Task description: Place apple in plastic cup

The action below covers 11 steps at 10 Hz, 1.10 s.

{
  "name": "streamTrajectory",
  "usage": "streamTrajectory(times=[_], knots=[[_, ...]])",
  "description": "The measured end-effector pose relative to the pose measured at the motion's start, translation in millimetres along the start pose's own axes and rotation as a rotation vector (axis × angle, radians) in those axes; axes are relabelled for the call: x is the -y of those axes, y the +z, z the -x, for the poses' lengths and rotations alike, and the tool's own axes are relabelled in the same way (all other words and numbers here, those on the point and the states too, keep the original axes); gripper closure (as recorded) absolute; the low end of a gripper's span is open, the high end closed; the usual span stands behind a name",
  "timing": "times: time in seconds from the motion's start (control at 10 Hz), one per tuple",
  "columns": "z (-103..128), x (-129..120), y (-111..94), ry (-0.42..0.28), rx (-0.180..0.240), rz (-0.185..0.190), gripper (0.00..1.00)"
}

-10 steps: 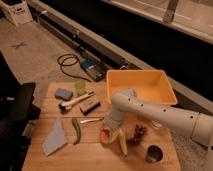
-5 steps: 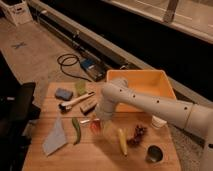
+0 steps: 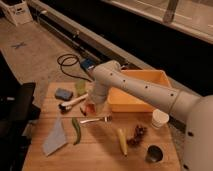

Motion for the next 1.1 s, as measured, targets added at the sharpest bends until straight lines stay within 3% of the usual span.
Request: streamTrajectory(times=[0.3,0.8,1.1], knots=[[-17,42,-11,0.01,-0.017,-0.01,0.82],[-19,43,-11,0.01,-0.024,-0.014,0.82],[-31,63,-26,0.007,-0.084,-0.091,0.82]])
